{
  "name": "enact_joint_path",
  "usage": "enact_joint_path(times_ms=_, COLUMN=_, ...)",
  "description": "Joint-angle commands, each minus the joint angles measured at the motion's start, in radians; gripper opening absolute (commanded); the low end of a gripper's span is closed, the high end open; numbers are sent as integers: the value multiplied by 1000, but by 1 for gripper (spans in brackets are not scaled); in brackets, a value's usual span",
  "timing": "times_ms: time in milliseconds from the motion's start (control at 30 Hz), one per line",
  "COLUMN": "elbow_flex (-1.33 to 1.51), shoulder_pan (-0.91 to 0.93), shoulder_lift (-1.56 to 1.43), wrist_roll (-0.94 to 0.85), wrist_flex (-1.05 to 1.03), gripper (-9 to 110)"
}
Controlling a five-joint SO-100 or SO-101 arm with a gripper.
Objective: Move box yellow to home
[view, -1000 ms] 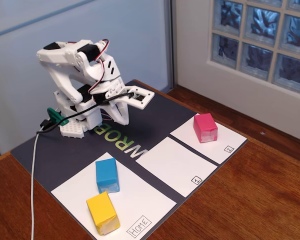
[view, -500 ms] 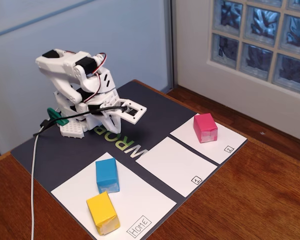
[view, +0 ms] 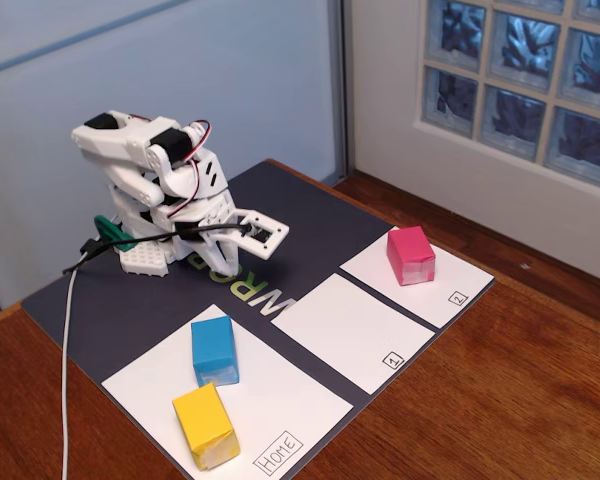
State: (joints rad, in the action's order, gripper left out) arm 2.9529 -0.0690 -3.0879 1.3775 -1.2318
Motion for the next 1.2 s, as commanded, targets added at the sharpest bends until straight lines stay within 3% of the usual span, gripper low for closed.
enact_joint_path(times_ms=0, elbow_flex=25, shoulder_pan=11, shoulder_lift=-49, wrist_roll=-11, wrist_flex=-34, gripper=-1)
enact_joint_path(times_ms=667, elbow_flex=86, shoulder_pan=-12, shoulder_lift=-244, wrist_roll=14, wrist_flex=-206, gripper=-1)
enact_joint_path(times_ms=1167, elbow_flex=86, shoulder_pan=-15, shoulder_lift=-250, wrist_roll=66, wrist_flex=-216, gripper=0)
